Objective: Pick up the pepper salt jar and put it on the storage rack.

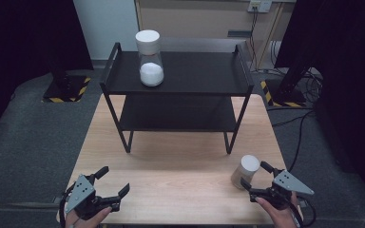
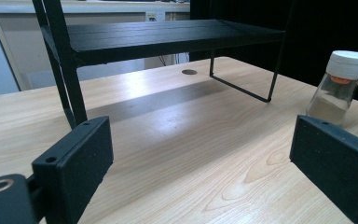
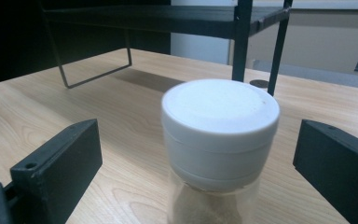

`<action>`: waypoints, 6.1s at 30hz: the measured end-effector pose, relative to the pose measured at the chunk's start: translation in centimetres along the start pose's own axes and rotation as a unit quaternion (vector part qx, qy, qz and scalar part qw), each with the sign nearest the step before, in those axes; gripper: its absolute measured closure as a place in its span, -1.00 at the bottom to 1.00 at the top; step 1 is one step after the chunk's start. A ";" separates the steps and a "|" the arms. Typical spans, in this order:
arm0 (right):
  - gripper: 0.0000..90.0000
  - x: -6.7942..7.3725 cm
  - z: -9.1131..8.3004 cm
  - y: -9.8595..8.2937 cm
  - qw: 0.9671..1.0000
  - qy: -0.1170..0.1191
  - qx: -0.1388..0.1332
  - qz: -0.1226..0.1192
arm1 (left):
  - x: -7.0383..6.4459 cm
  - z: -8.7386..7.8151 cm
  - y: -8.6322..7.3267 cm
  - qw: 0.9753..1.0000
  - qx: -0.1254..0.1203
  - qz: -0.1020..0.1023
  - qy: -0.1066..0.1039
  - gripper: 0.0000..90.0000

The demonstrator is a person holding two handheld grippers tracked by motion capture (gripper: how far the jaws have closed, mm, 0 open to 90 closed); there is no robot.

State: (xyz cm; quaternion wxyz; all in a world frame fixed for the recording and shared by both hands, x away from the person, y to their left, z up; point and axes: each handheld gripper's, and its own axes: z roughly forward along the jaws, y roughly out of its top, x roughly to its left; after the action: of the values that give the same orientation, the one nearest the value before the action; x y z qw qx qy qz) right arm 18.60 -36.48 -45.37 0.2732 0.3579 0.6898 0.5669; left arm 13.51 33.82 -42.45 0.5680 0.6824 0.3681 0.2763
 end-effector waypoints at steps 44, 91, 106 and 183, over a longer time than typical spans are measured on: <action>-0.24 0.0 1.0 0.7 0.999 0.013 -0.017 0.028 | 0.3 -1.2 -0.1 1.000 0.007 0.002 0.016 -0.89; -0.24 0.4 0.0 12.1 0.995 0.093 -0.037 -0.019 | 0.9 -1.7 -0.8 1.000 0.003 -0.019 0.011 -0.89; -0.24 -0.3 0.4 15.8 0.995 0.093 -0.043 -0.019 | 1.0 -1.5 -0.9 1.000 0.010 -0.018 0.008 -0.89; -0.24 1.8 6.5 30.9 0.987 0.135 -0.064 -0.053 | 1.8 -1.8 -0.9 1.000 0.020 -0.007 0.016 -0.90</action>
State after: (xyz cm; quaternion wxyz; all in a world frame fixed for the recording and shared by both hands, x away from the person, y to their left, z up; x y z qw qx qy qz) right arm 28.28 -28.07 -16.50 0.2296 0.2225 0.7010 0.6375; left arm 12.91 36.38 -43.01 0.5505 0.6865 0.3871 0.2755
